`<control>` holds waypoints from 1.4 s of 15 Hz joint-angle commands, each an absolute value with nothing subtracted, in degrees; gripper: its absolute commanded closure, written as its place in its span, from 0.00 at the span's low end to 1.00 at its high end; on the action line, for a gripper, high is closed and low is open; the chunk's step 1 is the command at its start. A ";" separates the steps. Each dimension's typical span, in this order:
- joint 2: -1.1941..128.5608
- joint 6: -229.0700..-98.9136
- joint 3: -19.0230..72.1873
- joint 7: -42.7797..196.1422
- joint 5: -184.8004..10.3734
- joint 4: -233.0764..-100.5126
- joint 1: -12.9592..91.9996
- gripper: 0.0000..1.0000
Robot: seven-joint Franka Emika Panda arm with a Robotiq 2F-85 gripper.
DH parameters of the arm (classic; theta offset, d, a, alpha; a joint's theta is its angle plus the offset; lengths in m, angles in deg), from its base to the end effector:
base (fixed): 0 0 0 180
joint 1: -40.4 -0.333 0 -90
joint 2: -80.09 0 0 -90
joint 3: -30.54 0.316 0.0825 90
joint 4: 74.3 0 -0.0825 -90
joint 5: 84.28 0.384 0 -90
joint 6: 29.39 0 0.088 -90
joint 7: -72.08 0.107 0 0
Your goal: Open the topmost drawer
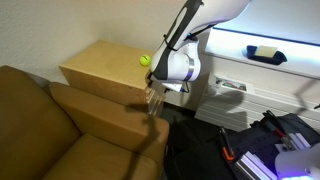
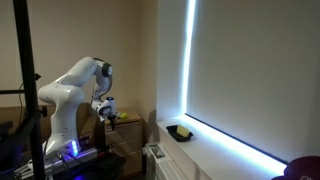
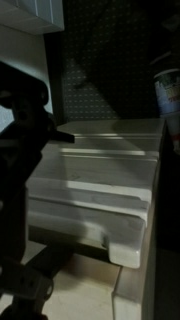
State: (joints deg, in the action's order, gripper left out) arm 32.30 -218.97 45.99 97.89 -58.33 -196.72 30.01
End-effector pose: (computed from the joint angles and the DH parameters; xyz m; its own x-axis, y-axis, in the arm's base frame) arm 0.5097 0.2052 0.0527 0.8225 -0.5595 0.1024 -0.5007 -0.7976 -0.3362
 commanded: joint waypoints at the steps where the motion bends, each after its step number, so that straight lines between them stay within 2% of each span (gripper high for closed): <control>1: 29.17 -217.86 45.76 98.24 -58.76 -193.87 29.81 0.00; 6: 26.48 -220.02 48.17 98.29 -58.96 -192.41 32.09 0.00; 8: 24.50 -224.05 55.27 98.36 -59.97 -192.86 39.76 0.00; 12: 18.97 -233.29 61.31 100.00 -64.41 -194.67 47.76 0.00; 13: 19.86 -228.81 58.91 100.42 -64.31 -191.00 45.98 0.00; 21: 18.07 -228.19 56.80 98.59 -67.33 -189.08 43.61 0.00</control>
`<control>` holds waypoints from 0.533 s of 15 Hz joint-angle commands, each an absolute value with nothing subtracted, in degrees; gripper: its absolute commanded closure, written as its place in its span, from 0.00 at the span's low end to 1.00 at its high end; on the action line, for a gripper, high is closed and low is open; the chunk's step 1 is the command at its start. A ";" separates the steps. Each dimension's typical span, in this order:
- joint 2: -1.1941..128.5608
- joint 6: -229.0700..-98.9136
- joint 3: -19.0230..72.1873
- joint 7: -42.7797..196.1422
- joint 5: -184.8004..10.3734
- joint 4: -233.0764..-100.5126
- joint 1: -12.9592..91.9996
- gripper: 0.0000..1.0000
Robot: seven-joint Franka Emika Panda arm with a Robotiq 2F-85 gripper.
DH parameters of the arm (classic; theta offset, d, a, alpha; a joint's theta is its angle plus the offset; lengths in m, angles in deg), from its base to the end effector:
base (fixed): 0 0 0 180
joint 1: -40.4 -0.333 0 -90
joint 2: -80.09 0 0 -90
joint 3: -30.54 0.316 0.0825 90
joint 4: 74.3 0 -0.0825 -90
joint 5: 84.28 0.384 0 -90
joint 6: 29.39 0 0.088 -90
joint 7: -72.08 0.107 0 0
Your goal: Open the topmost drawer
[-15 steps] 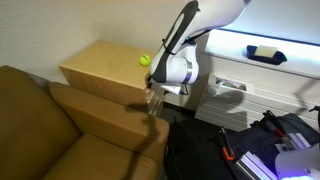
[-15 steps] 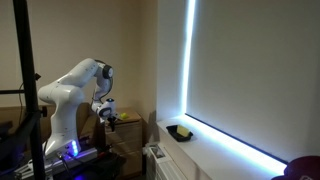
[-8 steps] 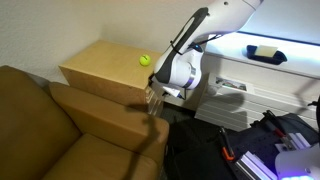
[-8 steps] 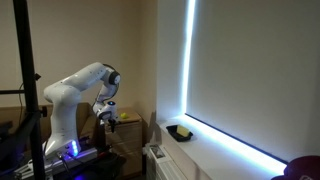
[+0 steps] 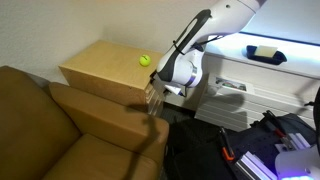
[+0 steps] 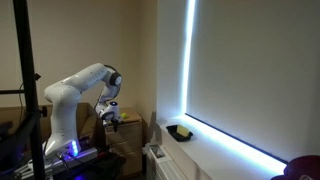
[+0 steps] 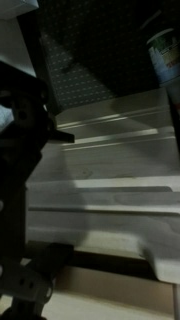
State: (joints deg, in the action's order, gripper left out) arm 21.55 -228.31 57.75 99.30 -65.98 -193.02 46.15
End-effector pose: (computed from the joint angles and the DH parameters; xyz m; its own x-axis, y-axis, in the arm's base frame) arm 0.5248 0.1790 0.0207 0.7402 -0.6703 0.0528 -0.5713 -0.6683 -0.4765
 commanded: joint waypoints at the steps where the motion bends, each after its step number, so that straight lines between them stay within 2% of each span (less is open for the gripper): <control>1: 18.48 -228.21 55.47 98.07 -67.18 -189.72 42.20 0.00; 8: 26.07 -225.78 41.28 96.41 -60.30 -197.07 25.93 0.00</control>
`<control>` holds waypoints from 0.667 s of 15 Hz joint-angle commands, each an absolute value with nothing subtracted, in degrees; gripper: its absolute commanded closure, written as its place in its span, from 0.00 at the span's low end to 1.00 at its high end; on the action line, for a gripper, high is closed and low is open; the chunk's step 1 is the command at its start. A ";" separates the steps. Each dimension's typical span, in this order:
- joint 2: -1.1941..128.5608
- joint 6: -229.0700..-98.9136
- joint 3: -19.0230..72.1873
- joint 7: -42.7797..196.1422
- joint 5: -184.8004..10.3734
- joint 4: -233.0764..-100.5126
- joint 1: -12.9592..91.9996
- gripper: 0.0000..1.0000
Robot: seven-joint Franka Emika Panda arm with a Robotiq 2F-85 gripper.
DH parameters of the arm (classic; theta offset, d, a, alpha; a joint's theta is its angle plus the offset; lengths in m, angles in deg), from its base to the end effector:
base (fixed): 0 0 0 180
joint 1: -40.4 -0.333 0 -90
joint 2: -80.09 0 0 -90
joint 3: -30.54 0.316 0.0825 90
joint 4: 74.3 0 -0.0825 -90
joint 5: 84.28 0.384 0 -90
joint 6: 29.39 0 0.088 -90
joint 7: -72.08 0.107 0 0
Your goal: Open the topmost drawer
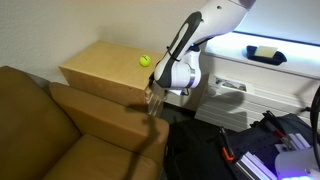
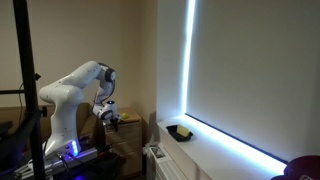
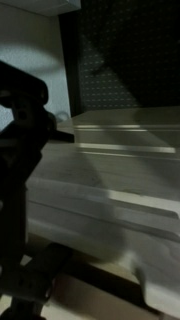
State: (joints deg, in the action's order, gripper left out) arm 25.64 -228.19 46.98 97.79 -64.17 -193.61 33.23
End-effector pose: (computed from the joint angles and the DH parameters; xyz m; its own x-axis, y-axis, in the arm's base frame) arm 0.5200 0.1904 0.0262 0.8059 -0.5571 0.2004 -0.4585 -0.8014 -0.3841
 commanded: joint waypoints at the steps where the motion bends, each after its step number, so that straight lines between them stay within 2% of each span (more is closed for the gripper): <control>1: 26.92 -225.68 39.34 96.89 -58.17 -198.27 23.37 0.00; 5: 30.27 -228.39 37.97 98.74 -52.57 -206.58 20.71 0.00; 10: 36.45 -228.03 39.30 100.64 -48.08 -217.89 22.87 0.00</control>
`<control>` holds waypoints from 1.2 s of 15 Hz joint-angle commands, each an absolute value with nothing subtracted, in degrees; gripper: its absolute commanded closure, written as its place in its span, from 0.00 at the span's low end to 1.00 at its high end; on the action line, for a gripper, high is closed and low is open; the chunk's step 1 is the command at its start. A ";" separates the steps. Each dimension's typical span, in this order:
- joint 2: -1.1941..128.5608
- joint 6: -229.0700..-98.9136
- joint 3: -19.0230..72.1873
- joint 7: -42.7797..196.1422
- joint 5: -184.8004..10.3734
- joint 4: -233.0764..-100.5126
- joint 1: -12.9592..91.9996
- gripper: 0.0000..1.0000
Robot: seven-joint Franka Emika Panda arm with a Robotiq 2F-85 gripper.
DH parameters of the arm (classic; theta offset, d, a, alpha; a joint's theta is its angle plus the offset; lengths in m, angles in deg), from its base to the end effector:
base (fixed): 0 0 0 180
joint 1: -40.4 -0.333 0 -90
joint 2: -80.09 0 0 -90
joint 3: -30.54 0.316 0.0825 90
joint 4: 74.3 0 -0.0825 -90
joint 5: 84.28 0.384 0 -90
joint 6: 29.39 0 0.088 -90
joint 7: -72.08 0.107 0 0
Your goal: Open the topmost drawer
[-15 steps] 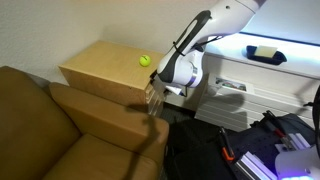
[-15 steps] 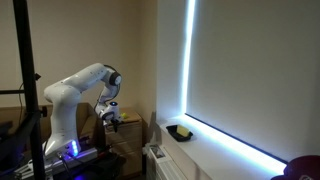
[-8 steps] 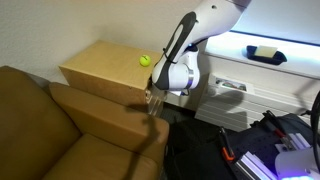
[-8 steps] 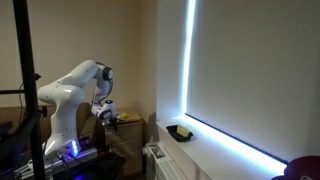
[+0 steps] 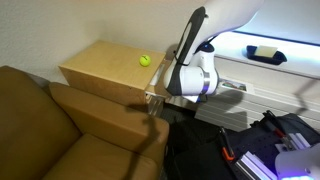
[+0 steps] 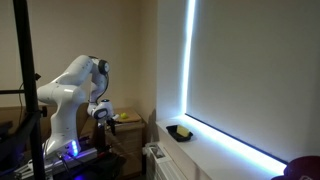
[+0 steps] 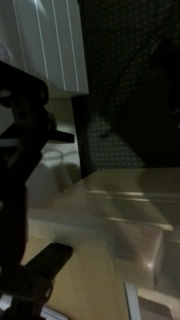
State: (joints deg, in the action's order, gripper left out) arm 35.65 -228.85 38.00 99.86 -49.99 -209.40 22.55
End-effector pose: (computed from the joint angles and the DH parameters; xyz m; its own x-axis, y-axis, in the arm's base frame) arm 0.4439 0.1459 0.0438 0.7349 -0.6412 0.2210 -0.6065 -0.7671 -0.2091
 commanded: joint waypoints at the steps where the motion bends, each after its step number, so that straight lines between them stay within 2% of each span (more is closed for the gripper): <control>1: 37.45 -228.10 39.01 101.06 -46.85 -220.11 22.75 0.00; 6: 42.38 -227.81 38.97 101.94 -42.27 -231.60 24.23 0.00; 10: 47.08 -223.42 34.11 100.10 -36.45 -238.07 21.94 0.00; 11: 46.22 -218.63 31.15 94.67 -30.53 -233.73 20.16 0.00; 13: 49.65 -217.20 25.46 89.14 -22.42 -233.54 14.95 0.00; 14: 54.61 -218.52 22.13 90.72 -22.10 -238.57 11.18 0.00; 16: 51.24 -220.83 16.55 82.12 -11.09 -233.82 4.74 0.00; 18: 54.81 -222.82 14.39 75.09 -4.81 -233.71 2.00 0.00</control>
